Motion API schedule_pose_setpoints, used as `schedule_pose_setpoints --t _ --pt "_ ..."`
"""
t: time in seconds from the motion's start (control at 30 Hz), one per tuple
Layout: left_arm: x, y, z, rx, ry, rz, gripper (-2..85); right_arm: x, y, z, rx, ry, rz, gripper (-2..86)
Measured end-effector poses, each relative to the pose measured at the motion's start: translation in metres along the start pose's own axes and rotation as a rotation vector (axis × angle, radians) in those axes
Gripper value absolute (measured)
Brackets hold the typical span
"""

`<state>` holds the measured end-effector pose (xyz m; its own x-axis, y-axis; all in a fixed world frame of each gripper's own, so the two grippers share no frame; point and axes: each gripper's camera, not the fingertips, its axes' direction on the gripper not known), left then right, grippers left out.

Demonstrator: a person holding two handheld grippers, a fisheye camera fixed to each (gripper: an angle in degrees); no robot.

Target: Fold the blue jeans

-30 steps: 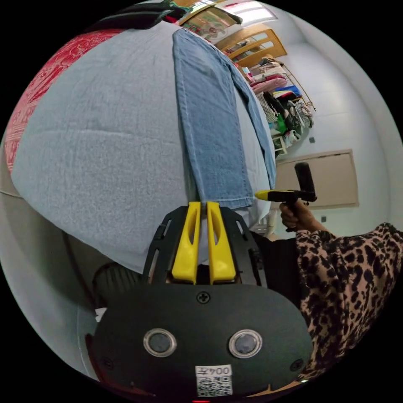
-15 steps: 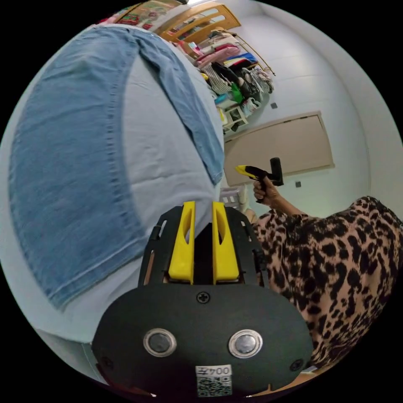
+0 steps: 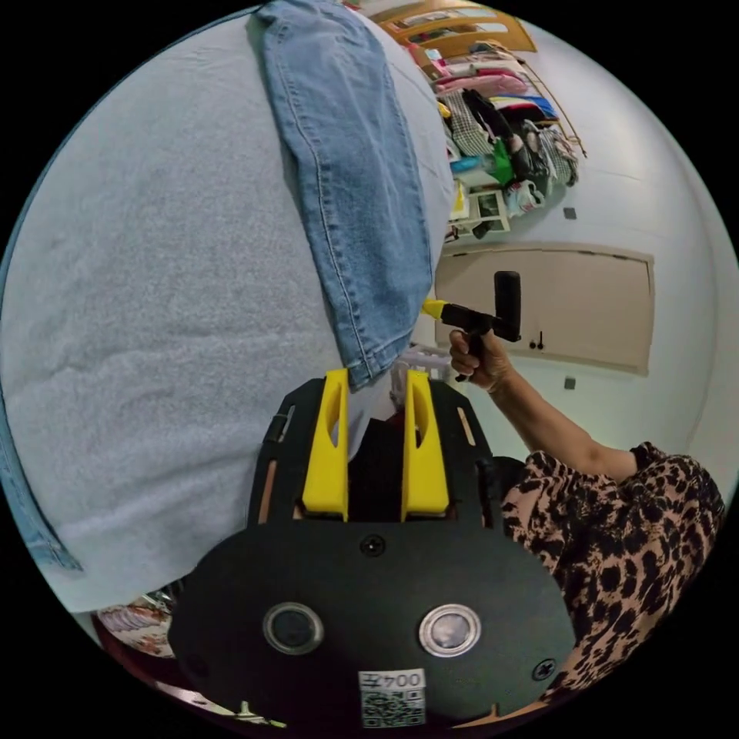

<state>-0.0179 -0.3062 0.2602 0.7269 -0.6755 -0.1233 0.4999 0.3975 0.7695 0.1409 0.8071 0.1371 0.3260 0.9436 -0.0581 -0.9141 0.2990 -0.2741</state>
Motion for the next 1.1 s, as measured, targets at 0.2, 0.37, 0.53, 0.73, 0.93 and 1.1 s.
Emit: schedule_pose_setpoints --t 0.2,0.37,0.53,0.73,0.93,1.1 --pt "-0.003 -0.005 0.012 0.016 0.014 -0.041 5.9 -0.003 0.002 -0.004 -0.027 -0.104 0.005 5.0" --pt "0.029 -0.003 0.002 0.043 0.116 0.009 3.3 -0.069 0.005 -0.053 0.062 0.081 -0.078 4.0" --pt "0.021 -0.011 0.029 -0.011 0.123 -0.034 2.8 -0.068 -0.004 -0.029 -0.069 0.26 -0.05 3.8" --pt "0.008 -0.012 0.039 -0.024 0.129 -0.077 2.6 -0.057 -0.014 0.002 -0.091 0.278 0.001 4.2" --pt "0.011 -0.009 0.038 -0.028 0.119 -0.066 2.4 -0.085 -0.03 0.014 -0.179 0.419 -0.006 5.7" --pt "0.02 0.003 0.029 -0.051 0.073 -0.026 1.5 -0.149 -0.059 0.027 -0.206 0.511 -0.156 9.5"
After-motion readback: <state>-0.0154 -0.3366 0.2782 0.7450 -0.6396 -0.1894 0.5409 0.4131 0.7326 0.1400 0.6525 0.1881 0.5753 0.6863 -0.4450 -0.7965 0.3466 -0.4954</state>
